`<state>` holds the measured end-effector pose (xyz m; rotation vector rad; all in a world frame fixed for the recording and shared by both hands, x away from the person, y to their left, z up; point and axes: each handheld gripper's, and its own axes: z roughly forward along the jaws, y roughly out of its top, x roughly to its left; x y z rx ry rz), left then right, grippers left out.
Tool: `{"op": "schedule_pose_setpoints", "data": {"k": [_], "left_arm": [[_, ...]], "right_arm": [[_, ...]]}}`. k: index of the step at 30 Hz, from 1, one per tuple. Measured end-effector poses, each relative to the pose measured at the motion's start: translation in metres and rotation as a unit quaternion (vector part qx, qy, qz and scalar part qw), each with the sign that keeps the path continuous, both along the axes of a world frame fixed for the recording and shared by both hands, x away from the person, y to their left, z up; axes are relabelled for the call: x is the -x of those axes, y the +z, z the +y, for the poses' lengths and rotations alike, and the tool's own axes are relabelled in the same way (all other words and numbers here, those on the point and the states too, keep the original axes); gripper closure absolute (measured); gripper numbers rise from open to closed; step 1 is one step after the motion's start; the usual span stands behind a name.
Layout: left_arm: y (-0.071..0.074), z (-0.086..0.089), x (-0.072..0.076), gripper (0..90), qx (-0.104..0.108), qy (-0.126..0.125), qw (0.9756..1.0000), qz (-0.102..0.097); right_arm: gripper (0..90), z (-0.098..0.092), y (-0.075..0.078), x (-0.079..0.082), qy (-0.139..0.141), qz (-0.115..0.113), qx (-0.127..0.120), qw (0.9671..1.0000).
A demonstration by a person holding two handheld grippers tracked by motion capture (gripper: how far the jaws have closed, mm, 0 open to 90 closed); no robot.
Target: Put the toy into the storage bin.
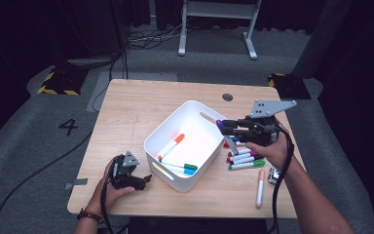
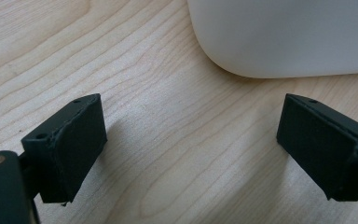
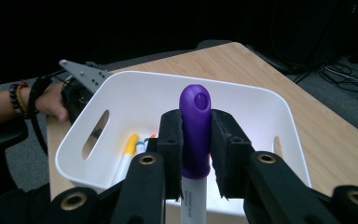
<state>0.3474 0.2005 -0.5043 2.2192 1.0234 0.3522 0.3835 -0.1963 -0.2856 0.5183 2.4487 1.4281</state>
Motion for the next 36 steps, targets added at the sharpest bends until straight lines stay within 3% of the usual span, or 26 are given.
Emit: {"op": "schedule_pose_setpoints", "data": {"k": [12,24,31,36], "left_arm": [[0.000,0.000,0.000,8.3,0.000,0.000,1.0000,0.000],[0.000,0.000,0.000,8.3,0.000,0.000,1.0000,0.000],[0.000,0.000,0.000,8.6,0.000,-0.001,1.0000,0.000],[0.000,0.000,0.000,8.7,0.000,-0.001,1.0000,0.000]], "right_arm": [[75.0,0.043,-0.001,-0.025,-0.003,0.014,0.008,0.9999],[75.0,0.071,-0.019,-0.049,-0.021,0.038,0.028,0.9987],[75.1,0.078,-0.014,-0.045,-0.011,0.034,0.012,0.9993],[75.1,0.083,-0.021,-0.046,-0.004,0.039,0.010,0.9992]]}}
